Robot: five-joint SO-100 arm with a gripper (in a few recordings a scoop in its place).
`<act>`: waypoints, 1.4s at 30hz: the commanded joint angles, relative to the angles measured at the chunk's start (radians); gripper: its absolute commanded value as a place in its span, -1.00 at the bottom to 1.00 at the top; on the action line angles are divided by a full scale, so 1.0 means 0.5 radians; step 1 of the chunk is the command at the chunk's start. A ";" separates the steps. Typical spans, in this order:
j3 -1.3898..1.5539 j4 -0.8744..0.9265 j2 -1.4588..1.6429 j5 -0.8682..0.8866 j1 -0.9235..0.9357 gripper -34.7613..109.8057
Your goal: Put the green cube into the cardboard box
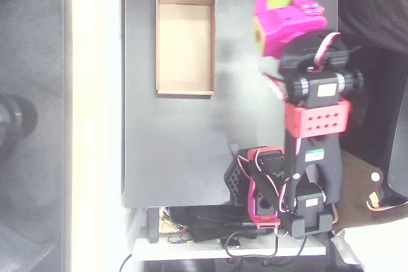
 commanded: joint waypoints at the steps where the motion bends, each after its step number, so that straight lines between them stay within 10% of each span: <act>1: -0.003 -0.006 0.031 0.003 -0.202 -0.46; 42: -0.178 -0.015 -1.424 0.006 -0.623 -0.45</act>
